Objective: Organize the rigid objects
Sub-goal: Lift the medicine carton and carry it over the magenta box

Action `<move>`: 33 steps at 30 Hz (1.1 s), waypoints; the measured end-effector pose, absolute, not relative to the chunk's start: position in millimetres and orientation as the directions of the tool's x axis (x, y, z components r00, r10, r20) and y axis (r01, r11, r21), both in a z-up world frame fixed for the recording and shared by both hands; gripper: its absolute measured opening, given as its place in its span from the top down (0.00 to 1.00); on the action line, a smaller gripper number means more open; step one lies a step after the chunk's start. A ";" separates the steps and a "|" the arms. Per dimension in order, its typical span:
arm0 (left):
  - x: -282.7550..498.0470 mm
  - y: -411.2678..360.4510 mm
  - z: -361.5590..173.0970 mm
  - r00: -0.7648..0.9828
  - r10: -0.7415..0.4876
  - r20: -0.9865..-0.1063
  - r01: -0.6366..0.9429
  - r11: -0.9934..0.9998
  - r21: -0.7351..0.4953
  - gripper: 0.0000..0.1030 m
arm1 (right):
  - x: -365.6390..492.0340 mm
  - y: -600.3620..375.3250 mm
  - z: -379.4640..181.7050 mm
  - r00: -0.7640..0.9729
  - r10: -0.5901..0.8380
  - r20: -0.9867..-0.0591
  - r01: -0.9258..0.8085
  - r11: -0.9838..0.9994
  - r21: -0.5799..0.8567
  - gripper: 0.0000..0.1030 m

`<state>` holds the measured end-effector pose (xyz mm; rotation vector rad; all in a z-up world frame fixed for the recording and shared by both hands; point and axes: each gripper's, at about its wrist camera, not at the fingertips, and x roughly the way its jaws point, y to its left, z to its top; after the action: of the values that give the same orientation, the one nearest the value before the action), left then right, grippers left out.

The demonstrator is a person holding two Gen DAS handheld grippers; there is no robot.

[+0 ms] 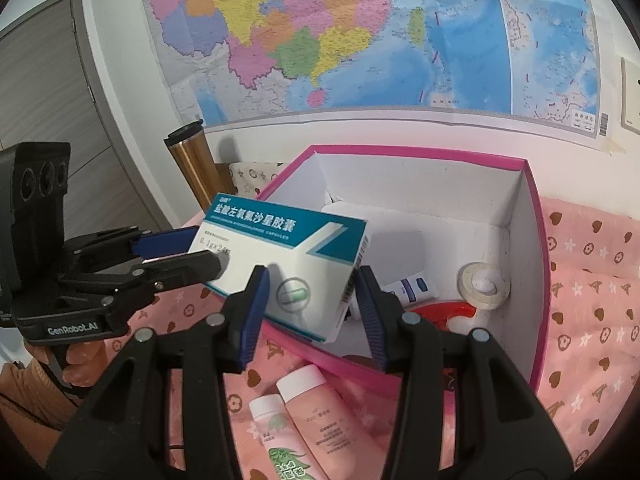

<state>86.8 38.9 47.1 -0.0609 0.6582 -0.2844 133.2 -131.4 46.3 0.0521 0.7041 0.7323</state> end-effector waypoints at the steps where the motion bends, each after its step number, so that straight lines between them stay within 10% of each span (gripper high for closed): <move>1: 88.7 39.4 46.8 0.754 -0.277 -0.596 0.239 0.960 -0.145 0.59 | 135.6 -131.3 45.8 0.524 0.630 -0.573 -0.594 0.753 0.284 0.54; 33: 135.0 56.1 18.7 0.710 -0.210 -0.672 0.160 0.978 -0.136 0.59 | 178.1 -113.0 18.1 0.451 0.628 -0.634 -0.570 0.749 0.336 0.54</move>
<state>135.0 56.1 18.7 -0.0694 0.7543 -0.2051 178.1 -113.0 18.1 0.0777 0.8171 0.7412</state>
